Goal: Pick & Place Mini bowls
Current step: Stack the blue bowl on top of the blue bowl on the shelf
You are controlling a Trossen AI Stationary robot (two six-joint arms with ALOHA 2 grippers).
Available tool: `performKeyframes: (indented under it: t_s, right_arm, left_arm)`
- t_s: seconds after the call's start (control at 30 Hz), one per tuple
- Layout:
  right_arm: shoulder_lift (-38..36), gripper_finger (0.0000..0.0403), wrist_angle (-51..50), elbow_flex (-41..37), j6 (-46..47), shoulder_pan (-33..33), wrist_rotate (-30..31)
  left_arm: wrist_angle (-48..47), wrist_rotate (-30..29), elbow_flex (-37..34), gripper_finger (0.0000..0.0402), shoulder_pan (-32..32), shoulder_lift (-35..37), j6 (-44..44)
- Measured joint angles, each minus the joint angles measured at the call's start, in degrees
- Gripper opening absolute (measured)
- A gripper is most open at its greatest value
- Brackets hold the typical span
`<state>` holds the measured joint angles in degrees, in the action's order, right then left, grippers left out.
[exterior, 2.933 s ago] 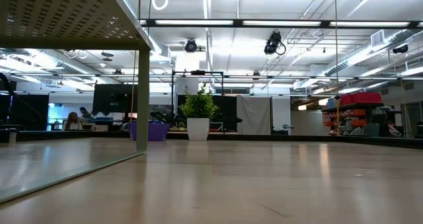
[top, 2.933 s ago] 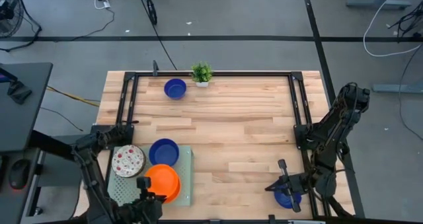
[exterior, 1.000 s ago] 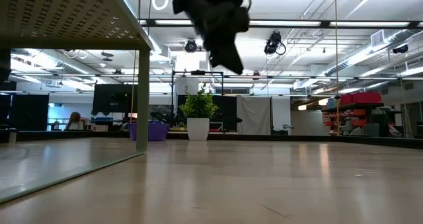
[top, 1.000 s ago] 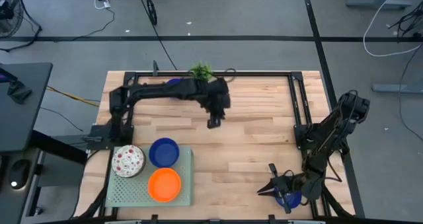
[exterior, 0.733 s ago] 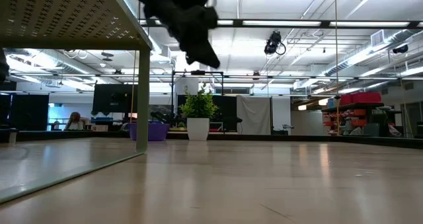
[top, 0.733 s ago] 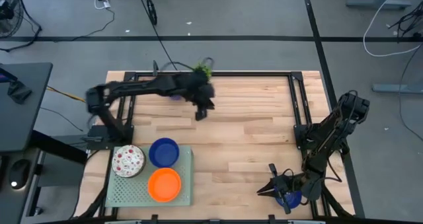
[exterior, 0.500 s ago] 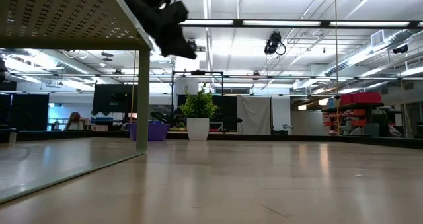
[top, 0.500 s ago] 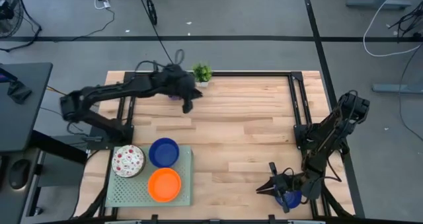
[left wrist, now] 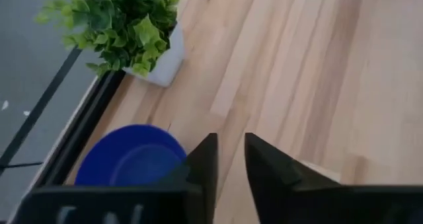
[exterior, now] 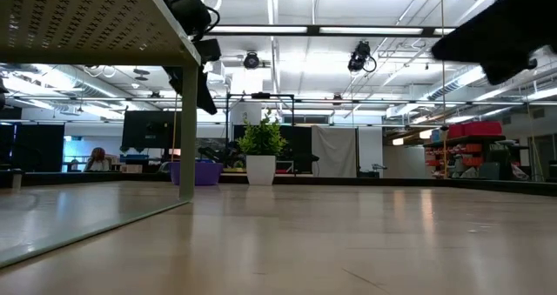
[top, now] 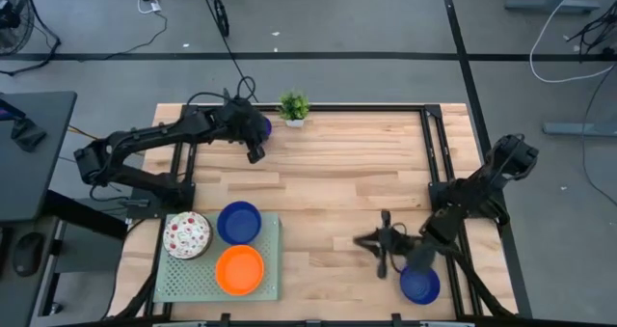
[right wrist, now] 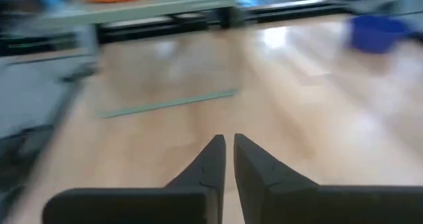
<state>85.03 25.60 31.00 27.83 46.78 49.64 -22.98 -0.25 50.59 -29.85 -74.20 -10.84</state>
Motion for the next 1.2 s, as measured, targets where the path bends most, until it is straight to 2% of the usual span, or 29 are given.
performKeyframes:
  t_s: [0.1, 0.23, 0.37, 0.53, 0.7, 1.2]
  right_arm:
    - [0.0, 0.0036, -1.9, 0.0, 0.0, -4.4, 2.8]
    - [0.1, 0.0036, -3.2, 0.0, -0.1, -9.4, 3.4]
    - [0.1, 0.0036, -3.9, 0.0, -0.5, -12.4, 3.3]
    - [0.1, 0.0036, -5.1, 0.0, -1.3, -14.5, 3.3]
    - [0.1, 0.0036, -7.3, 0.0, -1.3, -15.3, 3.3]
    - [0.1, 0.0036, -9.4, 0.0, -0.2, -15.3, 3.2]
  left_arm:
    - [-0.1, -0.2, 0.0, 0.0117, 0.0, -0.6, -1.4]
    - [-3.0, -1.3, 0.0, 0.0171, -0.2, -3.1, -1.5]
    - [-4.4, -3.0, 0.0, 0.0197, -0.2, -6.3, 0.5]
    - [-4.2, -3.2, 0.0, 0.0188, -0.1, -10.7, 0.6]
    - [-2.4, -11.2, 0.0, 0.0170, -0.2, -13.7, -0.2]
    - [2.4, -11.4, -1.7, 0.0144, -0.9, -15.9, -7.6]
